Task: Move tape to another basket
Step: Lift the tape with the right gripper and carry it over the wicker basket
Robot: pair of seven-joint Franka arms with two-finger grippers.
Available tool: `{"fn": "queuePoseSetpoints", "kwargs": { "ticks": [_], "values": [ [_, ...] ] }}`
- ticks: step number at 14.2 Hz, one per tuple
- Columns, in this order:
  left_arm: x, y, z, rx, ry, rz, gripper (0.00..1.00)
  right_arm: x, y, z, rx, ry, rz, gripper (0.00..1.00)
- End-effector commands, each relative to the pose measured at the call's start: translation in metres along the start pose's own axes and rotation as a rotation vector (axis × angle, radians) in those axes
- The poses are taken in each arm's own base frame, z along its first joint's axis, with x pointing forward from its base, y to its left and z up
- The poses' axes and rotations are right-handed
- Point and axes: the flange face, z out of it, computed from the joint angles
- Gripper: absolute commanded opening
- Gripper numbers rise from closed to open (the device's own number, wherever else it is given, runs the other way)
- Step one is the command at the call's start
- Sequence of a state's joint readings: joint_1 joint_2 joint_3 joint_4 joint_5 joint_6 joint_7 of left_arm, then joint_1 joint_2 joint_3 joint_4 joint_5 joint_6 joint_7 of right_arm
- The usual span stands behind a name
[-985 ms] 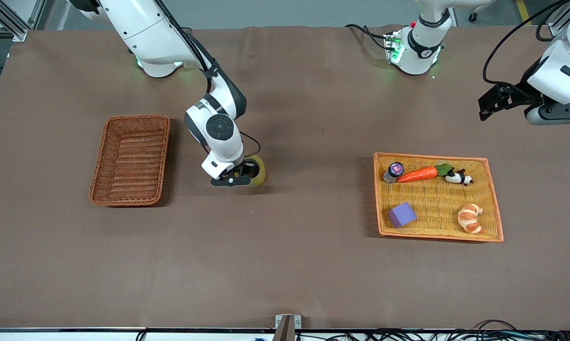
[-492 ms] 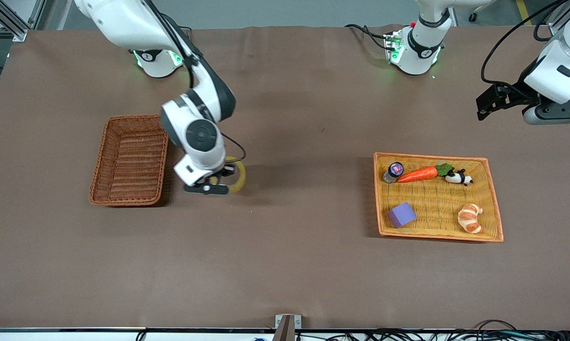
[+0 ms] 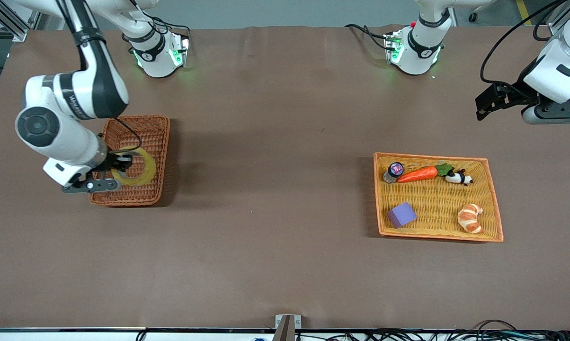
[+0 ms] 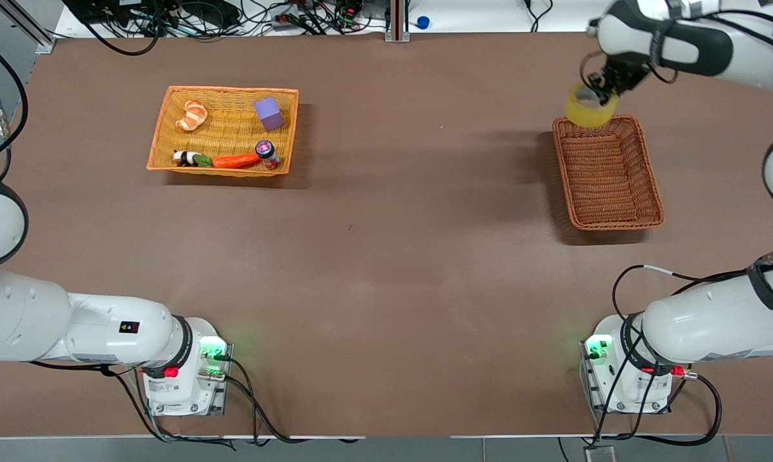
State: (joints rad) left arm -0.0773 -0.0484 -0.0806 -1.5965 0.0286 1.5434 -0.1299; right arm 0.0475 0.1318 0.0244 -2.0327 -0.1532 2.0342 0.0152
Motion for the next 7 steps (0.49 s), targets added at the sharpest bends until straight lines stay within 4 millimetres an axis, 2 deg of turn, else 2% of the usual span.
{"fn": "queuePoseSetpoints", "kwargs": {
  "ticks": [1, 3, 5, 7],
  "values": [
    [-0.003, -0.003, -0.007, -0.024, 0.006, 0.023, 1.0, -0.058, 0.024, 0.053, 0.009, 0.06, -0.056, 0.0],
    [-0.004, -0.004, -0.008, -0.031, 0.006, 0.022, 1.0, -0.081, 0.048, 0.097, 0.018, 0.122, -0.077, 0.01],
    [-0.005, -0.002, -0.008, -0.041, 0.0, 0.024, 1.0, -0.092, 0.072, 0.124, 0.009, 0.189, -0.092, 0.01],
    [-0.004, -0.003, -0.01, -0.041, 0.006, 0.021, 1.0, -0.101, 0.071, 0.148, 0.007, 0.215, -0.093, 0.01]
  ]
}}
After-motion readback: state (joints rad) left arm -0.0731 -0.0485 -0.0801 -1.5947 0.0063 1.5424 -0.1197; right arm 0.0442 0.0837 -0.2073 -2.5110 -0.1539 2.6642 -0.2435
